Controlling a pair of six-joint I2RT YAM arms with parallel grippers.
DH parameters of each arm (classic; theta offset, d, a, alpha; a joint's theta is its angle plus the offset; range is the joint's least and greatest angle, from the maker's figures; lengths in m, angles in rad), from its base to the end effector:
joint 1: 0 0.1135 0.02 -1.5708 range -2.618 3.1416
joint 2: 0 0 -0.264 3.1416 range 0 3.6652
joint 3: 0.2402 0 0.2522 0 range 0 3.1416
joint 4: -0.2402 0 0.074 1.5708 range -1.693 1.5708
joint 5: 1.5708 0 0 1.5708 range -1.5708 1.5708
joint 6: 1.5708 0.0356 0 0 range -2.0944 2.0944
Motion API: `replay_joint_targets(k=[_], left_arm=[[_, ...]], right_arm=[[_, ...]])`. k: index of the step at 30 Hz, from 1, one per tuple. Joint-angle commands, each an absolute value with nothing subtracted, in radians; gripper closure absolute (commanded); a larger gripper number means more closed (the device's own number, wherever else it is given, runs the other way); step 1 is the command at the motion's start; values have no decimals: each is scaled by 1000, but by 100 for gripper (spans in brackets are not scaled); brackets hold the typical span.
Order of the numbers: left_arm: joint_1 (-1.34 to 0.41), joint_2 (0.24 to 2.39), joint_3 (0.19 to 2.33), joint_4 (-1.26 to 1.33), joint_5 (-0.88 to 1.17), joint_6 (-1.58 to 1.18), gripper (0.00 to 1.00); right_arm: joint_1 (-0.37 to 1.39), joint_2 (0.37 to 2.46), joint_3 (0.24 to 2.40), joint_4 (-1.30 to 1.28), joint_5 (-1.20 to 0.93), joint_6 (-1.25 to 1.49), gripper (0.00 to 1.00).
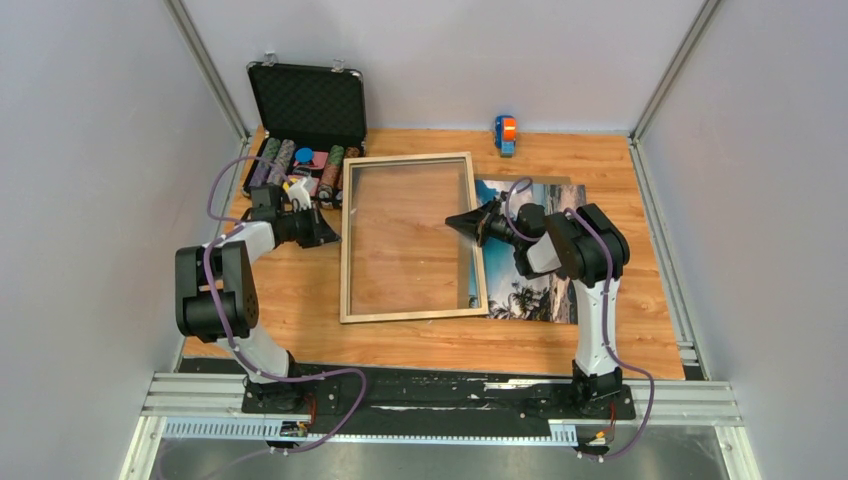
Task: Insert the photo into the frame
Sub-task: Place the photo frame item in the photo frame.
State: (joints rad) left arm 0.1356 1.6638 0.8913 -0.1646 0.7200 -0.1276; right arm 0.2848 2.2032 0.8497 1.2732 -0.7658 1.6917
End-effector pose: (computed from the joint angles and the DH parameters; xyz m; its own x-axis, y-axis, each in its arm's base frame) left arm 0.3217 0.0202 0.1672 -0.8283 -0.2096 -0.5197 0.1813 0.7773 -0.6024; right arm 0.3643 0.1324 0.0922 -0.8500 0.4968 0.1754 0.1808 -0.0377 0.9828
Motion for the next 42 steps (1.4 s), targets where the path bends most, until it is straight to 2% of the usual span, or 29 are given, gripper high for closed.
replay_joint_targets(k=[1,22,42], left_arm=[[139,1640,840,-133,670,-137,100],[138,1648,826,-98,694,-181,100],[138,1650,838,-116,696,-176,100]], right_arm=[[292,2168,868,1295,-706,1735,100],[339,2232,886,1296,-715,1692,100],[310,2230,956,1107,-786,1463,100]])
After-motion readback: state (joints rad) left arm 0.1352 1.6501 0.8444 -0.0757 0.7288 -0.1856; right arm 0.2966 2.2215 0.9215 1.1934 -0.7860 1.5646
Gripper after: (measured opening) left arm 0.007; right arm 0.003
